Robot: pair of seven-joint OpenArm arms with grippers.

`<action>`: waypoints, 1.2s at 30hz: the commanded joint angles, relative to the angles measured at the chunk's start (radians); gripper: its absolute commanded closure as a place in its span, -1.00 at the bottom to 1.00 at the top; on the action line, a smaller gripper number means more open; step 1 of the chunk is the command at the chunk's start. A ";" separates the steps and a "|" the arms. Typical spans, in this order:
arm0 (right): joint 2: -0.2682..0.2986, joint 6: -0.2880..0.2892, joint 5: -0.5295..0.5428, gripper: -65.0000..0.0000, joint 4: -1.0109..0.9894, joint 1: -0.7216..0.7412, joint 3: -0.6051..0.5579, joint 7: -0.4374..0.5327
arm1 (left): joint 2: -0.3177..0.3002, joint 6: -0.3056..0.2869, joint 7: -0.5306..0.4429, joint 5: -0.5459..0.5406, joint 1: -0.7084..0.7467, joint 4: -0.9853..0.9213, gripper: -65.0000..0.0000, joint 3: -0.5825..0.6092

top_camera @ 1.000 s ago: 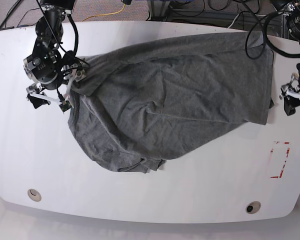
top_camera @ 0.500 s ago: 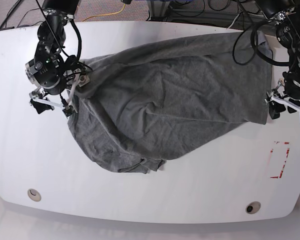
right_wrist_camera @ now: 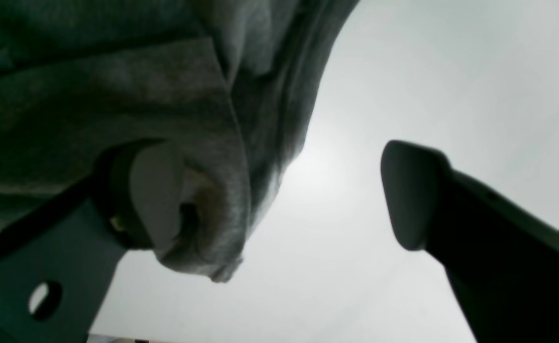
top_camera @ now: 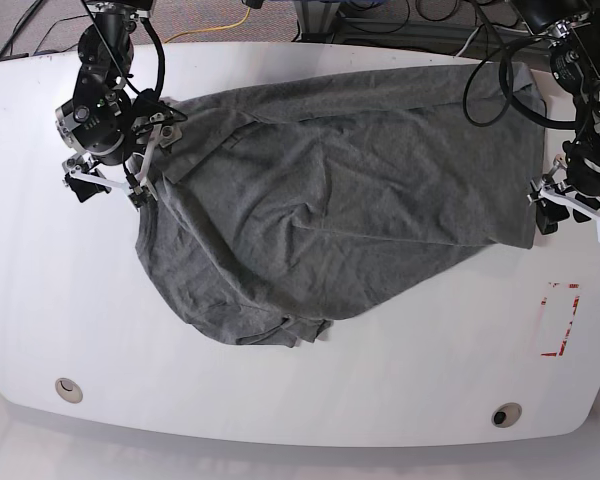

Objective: Layout the t-shirt on the table in an organized manner, then fold the t-shirt properly

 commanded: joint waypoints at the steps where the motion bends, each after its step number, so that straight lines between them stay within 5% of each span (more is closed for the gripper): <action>1: 0.013 -0.002 -0.003 -0.95 0.017 0.014 0.004 0.010 | -0.017 0.000 -0.021 -0.006 -0.010 0.016 -0.18 -0.005; 13: 0.002 -0.002 -0.002 -0.95 0.011 0.132 -0.002 0.010 | -0.017 0.000 -0.027 0.091 -0.028 -0.036 -0.18 -0.003; 21: -0.061 -0.002 -0.002 -0.95 -0.014 0.266 -0.004 0.010 | -0.020 -0.002 -0.028 0.100 -0.067 -0.133 -0.18 -0.008; 36: -0.140 -0.002 -0.008 -0.94 -0.028 0.286 -0.101 0.010 | -0.023 -0.002 -0.223 0.102 -0.067 -0.348 -0.18 -0.023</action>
